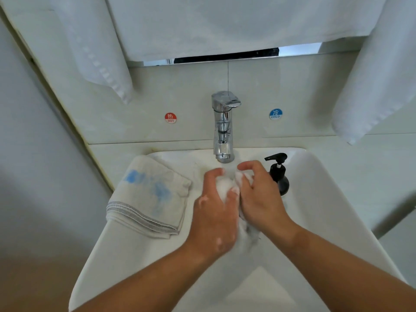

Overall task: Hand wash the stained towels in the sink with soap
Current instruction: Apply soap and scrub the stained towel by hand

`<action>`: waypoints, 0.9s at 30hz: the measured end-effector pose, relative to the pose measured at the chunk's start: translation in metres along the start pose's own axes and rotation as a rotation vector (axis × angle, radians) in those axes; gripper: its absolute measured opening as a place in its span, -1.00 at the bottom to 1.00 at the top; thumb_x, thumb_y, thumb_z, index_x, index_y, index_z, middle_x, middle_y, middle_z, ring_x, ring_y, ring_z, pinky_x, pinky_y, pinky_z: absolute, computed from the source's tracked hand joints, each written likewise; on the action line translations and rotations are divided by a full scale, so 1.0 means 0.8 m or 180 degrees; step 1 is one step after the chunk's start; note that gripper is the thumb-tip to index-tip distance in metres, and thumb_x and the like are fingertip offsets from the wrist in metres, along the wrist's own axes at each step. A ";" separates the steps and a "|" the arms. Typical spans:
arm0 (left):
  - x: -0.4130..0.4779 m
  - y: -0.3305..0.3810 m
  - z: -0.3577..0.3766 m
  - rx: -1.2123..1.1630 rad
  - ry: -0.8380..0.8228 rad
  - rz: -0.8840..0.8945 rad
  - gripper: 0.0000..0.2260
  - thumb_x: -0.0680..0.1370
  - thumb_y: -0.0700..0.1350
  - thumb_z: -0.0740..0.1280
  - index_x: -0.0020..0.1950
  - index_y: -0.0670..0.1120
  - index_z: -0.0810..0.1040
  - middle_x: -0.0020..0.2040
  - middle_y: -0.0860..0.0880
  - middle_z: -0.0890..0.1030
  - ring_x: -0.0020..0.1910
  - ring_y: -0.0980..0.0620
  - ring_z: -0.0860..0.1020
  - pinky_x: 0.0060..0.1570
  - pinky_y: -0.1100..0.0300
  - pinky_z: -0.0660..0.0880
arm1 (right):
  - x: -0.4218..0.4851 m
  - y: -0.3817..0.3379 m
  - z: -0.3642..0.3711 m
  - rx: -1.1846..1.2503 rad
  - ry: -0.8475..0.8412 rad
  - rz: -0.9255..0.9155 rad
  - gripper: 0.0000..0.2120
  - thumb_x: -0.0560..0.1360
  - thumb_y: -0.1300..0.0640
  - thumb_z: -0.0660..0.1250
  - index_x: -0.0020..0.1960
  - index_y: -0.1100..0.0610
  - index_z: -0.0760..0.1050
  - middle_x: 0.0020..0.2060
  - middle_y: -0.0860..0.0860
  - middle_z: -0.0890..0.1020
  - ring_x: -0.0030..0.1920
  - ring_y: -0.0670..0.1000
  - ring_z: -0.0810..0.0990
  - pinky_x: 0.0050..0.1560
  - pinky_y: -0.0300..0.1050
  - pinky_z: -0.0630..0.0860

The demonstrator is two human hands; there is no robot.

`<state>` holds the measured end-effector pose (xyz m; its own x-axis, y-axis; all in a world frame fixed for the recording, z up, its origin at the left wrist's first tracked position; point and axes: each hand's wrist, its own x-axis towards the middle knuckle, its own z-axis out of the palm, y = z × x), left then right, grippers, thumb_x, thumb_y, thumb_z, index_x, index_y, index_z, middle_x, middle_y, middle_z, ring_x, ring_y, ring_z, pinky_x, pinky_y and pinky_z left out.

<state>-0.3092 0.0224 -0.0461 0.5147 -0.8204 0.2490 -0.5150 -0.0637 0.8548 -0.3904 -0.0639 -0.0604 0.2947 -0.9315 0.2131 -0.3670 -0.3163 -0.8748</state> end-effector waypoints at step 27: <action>0.045 -0.018 -0.002 0.0039 0.0379 -0.0554 -0.70 0.69 -0.05 0.20 0.43 0.06 0.32 -0.04 -0.02 0.58 0.02 -0.10 0.57 -0.05 0.18 0.34 | -0.026 -0.013 0.012 -0.0292 -0.0529 -0.0532 -0.89 0.65 0.10 0.20 0.05 -0.06 0.49 -0.19 -0.02 0.64 -0.19 -0.05 0.60 -0.16 -0.20 0.50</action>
<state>-0.2819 -0.0053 -0.0484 0.6737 -0.7235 0.1508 -0.4192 -0.2061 0.8842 -0.3847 -0.0394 -0.0601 0.4963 -0.8249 0.2704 -0.3772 -0.4855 -0.7887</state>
